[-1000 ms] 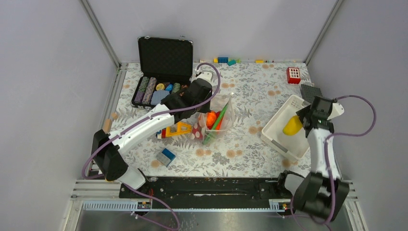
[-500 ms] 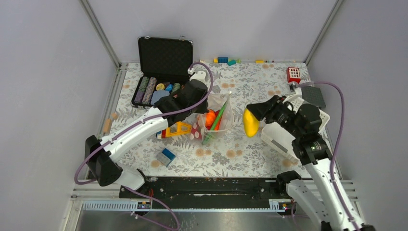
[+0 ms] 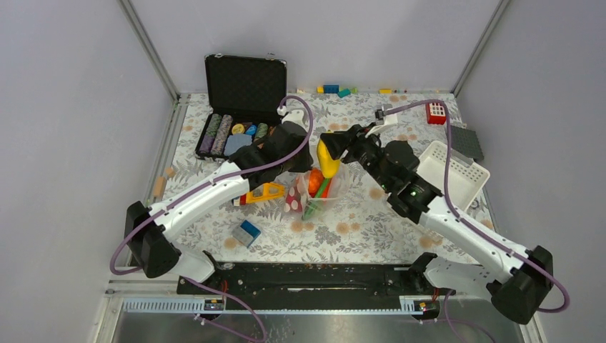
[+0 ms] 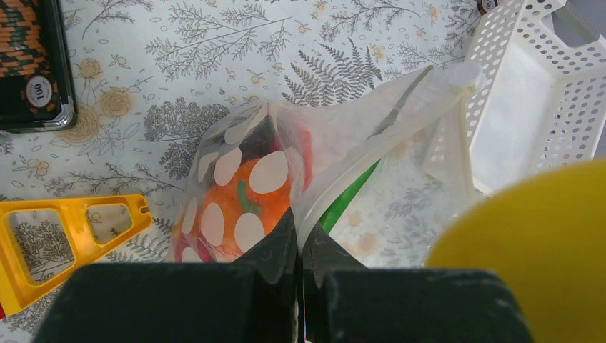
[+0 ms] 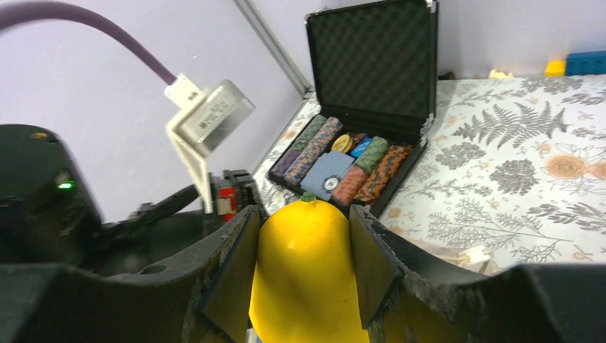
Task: Place the food in the zip-top bag and seal the zipper
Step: Place the fake fruit in the zipper food storage bag.
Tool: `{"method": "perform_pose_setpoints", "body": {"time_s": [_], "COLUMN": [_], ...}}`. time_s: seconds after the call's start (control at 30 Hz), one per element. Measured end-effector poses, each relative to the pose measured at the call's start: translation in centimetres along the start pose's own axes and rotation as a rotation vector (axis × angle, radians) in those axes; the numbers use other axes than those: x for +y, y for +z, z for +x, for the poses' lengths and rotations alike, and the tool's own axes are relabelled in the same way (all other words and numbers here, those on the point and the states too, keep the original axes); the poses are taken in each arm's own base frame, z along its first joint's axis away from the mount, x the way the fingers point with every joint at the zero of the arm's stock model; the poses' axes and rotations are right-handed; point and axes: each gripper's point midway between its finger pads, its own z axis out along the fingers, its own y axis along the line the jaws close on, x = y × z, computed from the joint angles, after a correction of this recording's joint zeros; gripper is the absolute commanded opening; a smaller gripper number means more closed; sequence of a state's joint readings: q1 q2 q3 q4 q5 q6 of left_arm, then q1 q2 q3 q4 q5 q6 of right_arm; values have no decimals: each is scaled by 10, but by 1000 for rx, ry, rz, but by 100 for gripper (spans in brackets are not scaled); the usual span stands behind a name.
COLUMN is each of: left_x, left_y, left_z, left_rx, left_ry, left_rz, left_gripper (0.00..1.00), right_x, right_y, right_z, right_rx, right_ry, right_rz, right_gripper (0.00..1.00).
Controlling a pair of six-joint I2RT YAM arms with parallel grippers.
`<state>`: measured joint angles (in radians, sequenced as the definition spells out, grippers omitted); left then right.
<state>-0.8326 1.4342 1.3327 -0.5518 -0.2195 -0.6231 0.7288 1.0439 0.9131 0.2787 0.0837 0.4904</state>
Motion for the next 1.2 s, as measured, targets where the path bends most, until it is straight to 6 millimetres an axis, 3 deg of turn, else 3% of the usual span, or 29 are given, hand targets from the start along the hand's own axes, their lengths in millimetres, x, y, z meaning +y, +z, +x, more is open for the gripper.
{"method": "perform_pose_setpoints", "body": {"time_s": [0.1,0.23,0.4,0.53,0.8,1.03,1.2], "left_x": [-1,-1,0,-1,3,3,1], "left_y": [0,-1,-7,-9,-5,-4,-4], "left_z": [2,3,4,2,8,10,11], "left_rx": [4,6,-8,-17,-8,-7,-10], "left_ry": [-18,-42,-70,-87,-96,-95,-88], "left_rz": [6,10,24,35,29,40,62], "left_gripper": [0,0,0,0,0,0,0], "right_x": [-10,-25,-47,-47,-35,-56,-70], "right_y": [10,9,-1,-8,-21,-48,-64], "right_z": [13,42,73,76,62,51,73], "right_rx": [-32,-13,54,83,110,178,279], "right_ry": [-24,-66,-98,-106,-112,-147,-127], "right_rz": [43,85,147,153,135,297,362], "right_gripper": [35,46,79,96,99,99,90]}}
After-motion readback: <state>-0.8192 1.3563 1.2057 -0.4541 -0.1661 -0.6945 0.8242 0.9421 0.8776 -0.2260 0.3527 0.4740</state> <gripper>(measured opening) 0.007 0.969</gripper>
